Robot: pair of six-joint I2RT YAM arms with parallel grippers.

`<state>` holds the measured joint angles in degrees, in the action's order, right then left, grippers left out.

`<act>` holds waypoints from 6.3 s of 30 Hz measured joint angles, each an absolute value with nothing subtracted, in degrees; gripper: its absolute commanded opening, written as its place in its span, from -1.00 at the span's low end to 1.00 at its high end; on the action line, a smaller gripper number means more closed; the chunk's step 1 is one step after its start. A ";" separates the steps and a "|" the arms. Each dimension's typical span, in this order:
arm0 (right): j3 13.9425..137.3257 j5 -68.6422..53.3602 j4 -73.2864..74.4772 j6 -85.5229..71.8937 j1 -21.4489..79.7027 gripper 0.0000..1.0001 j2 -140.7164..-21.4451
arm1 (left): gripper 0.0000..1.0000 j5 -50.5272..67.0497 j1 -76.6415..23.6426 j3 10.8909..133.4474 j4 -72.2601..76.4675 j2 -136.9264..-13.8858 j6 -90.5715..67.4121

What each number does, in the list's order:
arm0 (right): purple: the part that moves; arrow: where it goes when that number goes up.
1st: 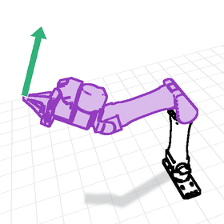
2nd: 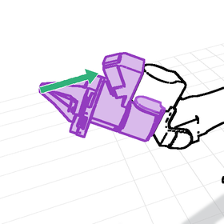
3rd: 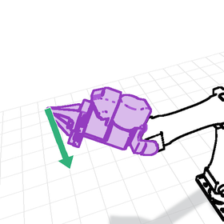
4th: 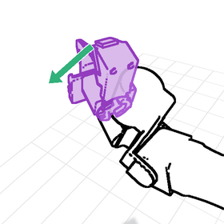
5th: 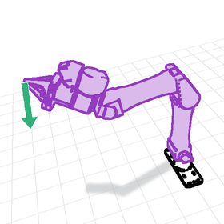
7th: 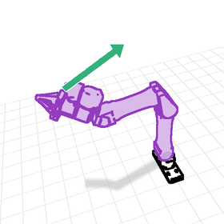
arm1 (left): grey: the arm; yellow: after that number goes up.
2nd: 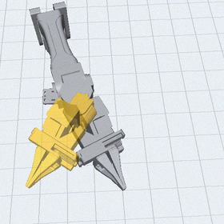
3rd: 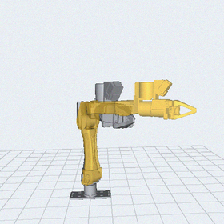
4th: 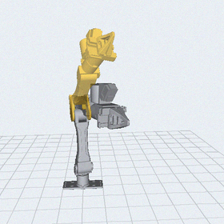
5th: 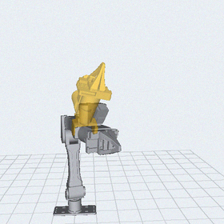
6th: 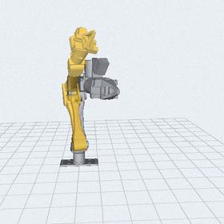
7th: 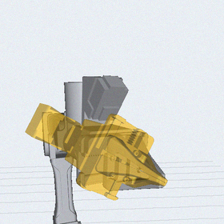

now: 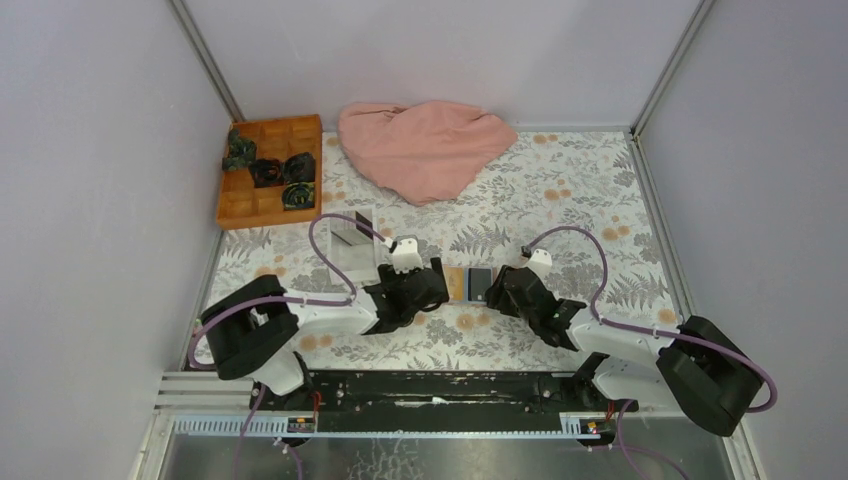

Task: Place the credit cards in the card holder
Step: Close the card holder at the center of the board.

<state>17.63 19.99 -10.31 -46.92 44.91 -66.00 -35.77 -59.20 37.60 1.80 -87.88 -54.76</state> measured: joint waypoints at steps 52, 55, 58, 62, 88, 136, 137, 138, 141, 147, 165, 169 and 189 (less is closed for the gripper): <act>0.23 13.82 -48.10 -61.98 44.91 0.07 -67.13 | 0.66 -31.77 -58.59 43.42 6.22 -96.99 -54.19; 0.23 13.82 -51.64 -62.22 44.91 0.07 -67.13 | 0.65 -31.66 -58.41 43.44 7.29 -97.41 -54.11; 0.23 13.80 -55.07 -62.26 44.91 0.06 -67.61 | 0.65 -31.62 -58.41 43.59 7.84 -97.76 -54.06; 0.23 13.74 -57.34 -62.24 44.91 0.05 -69.97 | 0.64 -31.33 -58.41 44.05 8.34 -98.26 -54.04; 1.85 14.13 -58.48 -61.14 44.93 -0.17 -79.85 | 0.62 -30.85 -58.39 42.98 10.46 -98.02 -53.87; 0.25 16.86 -56.55 -66.39 44.95 -1.00 -74.52 | 0.95 -22.04 -53.60 34.11 27.86 -95.50 -60.12; 0.21 16.86 -56.36 -67.05 44.95 -1.00 -74.50 | 0.95 -21.65 -53.56 33.95 28.69 -95.74 -60.27; 0.23 16.86 -56.42 -67.55 44.95 -1.00 -74.48 | 0.95 -21.34 -53.56 33.87 29.32 -95.90 -60.45; 0.23 16.84 -56.31 -69.12 44.95 -1.00 -73.73 | 0.95 -20.40 -53.56 33.52 30.87 -96.20 -60.84; 0.23 16.93 -54.87 -71.77 44.88 -1.00 -69.14 | 0.95 -19.40 -53.56 32.47 32.77 -96.23 -61.21; 0.23 14.74 -52.27 -73.38 44.84 -1.00 -68.38 | 0.79 -16.43 -53.54 28.40 37.15 -94.41 -64.58; 0.25 13.17 -53.63 -73.38 44.84 -1.00 -70.54 | 0.79 -16.36 -53.58 25.41 37.87 -91.90 -65.01; 1.76 6.96 -63.55 -73.17 44.62 -1.00 -83.64 | 0.75 -14.00 -53.60 23.77 40.07 -91.15 -64.36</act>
